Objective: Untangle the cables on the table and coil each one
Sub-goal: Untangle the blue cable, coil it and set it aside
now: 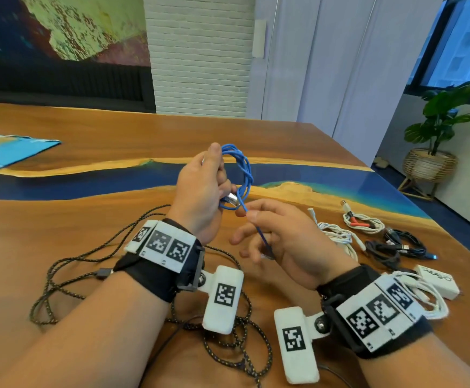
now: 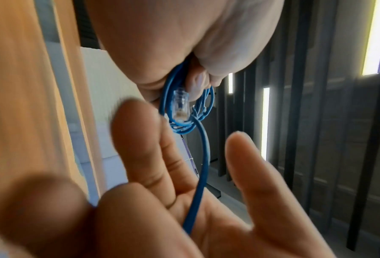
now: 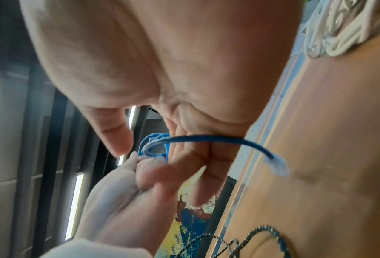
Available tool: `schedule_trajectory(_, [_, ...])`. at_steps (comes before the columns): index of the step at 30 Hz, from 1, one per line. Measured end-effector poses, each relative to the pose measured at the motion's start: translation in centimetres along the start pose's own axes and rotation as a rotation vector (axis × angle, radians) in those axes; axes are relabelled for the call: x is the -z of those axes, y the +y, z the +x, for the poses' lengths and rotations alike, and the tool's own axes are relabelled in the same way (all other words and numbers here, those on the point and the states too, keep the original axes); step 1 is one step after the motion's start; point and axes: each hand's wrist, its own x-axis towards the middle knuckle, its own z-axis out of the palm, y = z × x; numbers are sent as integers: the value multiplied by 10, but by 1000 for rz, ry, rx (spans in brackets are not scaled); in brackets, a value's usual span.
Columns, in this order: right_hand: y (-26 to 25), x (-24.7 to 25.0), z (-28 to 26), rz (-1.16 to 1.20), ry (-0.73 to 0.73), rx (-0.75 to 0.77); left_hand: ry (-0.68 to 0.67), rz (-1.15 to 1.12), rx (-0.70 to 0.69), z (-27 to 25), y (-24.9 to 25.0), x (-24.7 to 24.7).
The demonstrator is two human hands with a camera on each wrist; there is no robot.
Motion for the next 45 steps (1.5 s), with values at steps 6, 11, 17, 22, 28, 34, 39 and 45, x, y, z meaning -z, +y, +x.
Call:
schedule_trajectory(6, [2,-5,4,-190,252,184,29,3,-41,1,-3,3])
schedule_trajectory(11, [-1,-11,-1,-325,111,202,115,-5,-23,3,-5,3])
schedule_trajectory(17, [2,-6,0,-358,-22,81,102,-97,60,8,-4,11])
schedule_trajectory(22, [6,5,6,-482,133,120,38,-340,154,-8,2,-7])
schedule_trajectory(28, [11,6,11,-291,271,149,-40,-368,148,-17,3,-20])
schedule_trajectory(34, [17,1,20,-18,446,206,-91,-178,106,-18,-2,-19])
schedule_trajectory(39, [16,-6,20,301,380,172,-71,-25,135,-18,-11,-18])
schedule_trajectory(45, [3,-4,13,594,309,103,-27,176,144,-14,-16,-13])
